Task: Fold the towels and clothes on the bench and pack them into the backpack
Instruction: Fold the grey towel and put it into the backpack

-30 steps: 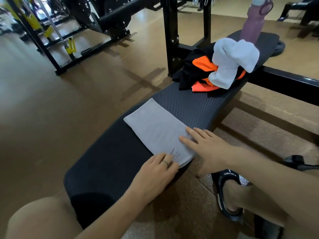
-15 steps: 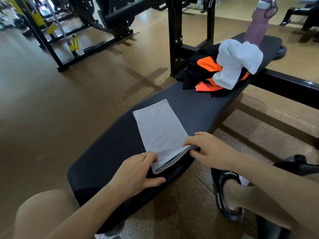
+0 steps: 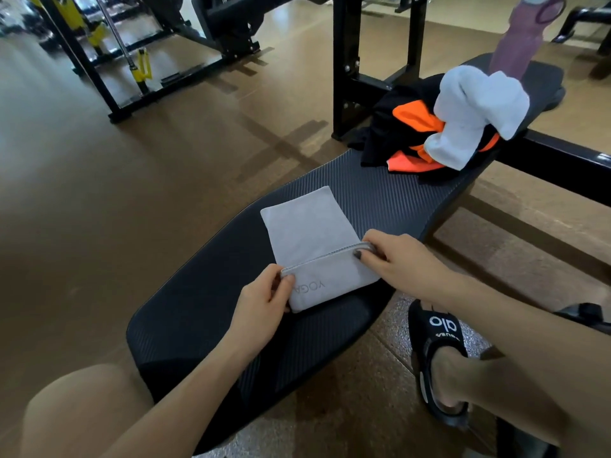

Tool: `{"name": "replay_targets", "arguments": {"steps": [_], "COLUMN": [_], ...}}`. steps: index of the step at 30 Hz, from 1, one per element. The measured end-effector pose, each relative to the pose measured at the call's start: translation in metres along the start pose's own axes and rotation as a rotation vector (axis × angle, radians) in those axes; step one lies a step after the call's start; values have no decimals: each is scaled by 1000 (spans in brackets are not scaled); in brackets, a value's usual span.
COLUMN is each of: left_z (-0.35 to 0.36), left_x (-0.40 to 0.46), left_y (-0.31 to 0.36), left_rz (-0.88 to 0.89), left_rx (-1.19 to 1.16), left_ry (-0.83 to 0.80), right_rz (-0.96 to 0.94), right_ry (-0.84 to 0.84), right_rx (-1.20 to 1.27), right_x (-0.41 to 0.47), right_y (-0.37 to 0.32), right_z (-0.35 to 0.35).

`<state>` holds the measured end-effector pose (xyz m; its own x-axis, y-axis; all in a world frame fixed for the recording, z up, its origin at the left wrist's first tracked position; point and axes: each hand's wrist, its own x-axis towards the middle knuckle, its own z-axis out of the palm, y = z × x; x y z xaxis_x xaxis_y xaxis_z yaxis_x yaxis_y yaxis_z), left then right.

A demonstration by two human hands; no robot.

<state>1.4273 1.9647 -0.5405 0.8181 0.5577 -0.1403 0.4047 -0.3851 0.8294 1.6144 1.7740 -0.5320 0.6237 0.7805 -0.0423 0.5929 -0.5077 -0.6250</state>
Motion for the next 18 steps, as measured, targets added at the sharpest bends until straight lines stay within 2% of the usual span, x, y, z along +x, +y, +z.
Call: {"name": "replay_targets", "arguments": {"steps": [4, 13, 18], "left_z": [1, 7, 7], "left_x": [8, 14, 15], "left_y": [0, -4, -5], "left_rz": [-68, 32, 65], "left_rx": [-38, 210, 340], "left_ry": [11, 61, 41], "right_rz": [64, 14, 116], "right_ry": [3, 124, 99], "right_rx": [-28, -353, -445], "right_x": [9, 21, 26], "right_y": [2, -4, -8], "right_z": [4, 22, 26]}}
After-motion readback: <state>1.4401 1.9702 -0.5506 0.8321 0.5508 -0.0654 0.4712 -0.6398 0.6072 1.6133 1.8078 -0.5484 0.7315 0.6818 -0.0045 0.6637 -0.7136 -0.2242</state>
